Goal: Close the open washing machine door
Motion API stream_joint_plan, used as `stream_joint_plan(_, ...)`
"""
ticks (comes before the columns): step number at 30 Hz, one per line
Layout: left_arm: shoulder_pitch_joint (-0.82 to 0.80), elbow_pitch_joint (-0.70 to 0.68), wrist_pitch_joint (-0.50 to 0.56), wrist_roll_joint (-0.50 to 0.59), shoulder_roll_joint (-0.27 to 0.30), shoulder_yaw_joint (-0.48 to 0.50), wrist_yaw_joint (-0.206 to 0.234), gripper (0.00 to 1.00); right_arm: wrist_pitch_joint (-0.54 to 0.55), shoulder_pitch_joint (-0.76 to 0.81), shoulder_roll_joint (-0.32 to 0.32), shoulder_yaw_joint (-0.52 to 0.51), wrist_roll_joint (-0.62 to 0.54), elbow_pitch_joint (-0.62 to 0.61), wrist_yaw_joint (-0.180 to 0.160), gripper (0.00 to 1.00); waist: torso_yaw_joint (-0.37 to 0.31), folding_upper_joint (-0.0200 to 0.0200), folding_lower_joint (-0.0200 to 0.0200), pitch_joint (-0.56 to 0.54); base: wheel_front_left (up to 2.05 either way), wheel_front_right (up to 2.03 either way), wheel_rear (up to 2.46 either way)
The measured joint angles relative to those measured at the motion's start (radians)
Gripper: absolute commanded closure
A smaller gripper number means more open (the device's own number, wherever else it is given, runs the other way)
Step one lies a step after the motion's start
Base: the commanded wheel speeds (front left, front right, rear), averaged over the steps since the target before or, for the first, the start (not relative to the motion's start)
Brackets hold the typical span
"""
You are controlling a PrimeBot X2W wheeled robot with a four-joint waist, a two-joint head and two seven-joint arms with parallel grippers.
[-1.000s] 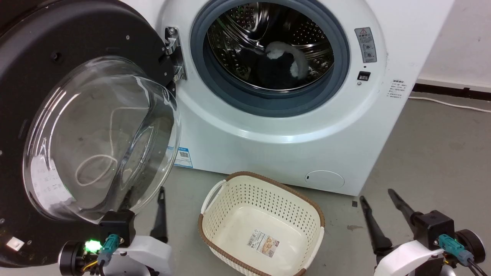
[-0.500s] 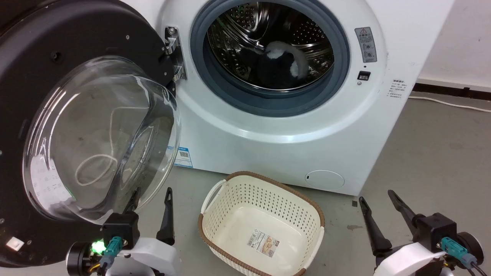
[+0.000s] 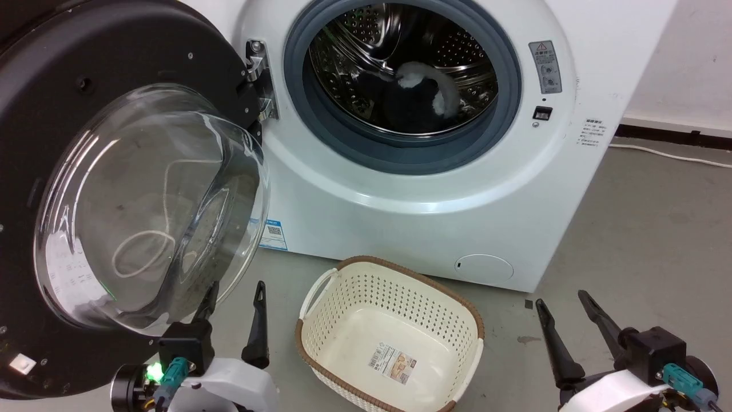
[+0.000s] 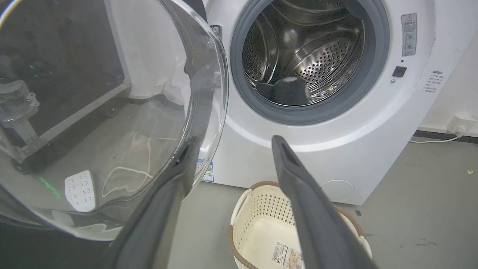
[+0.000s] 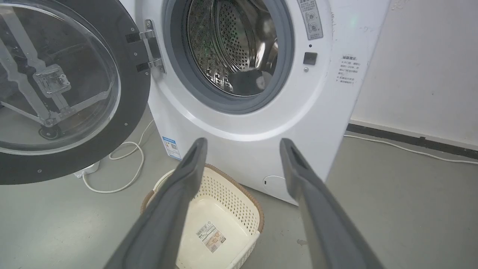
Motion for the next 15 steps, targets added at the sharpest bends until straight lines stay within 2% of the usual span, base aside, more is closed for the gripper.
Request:
stream_joint_plan(13,0.000,0.020,-0.036,-0.049,0.000,-0.036,0.009,0.00,-0.036,0.021,0.000,0.004,0.051,0.020,0.000,0.00,0.003,0.0000,0.0000,0.000,0.00,0.00,0.00)
stream_joint_plan(14,0.000,0.021,-0.039,-0.053,0.000,-0.039,0.010,0.17,-0.039,0.021,0.000,0.004,0.052,0.021,0.000,0.00,0.003,0.0000,0.0000,0.000,0.00,0.00,0.00)
stream_joint_plan(15,0.000,0.023,-0.040,-0.053,0.000,-0.042,0.011,1.00,-0.040,0.021,0.000,0.004,0.055,0.022,0.000,0.00,0.004,0.0000,0.0000,0.000,0.00,0.00,0.00)
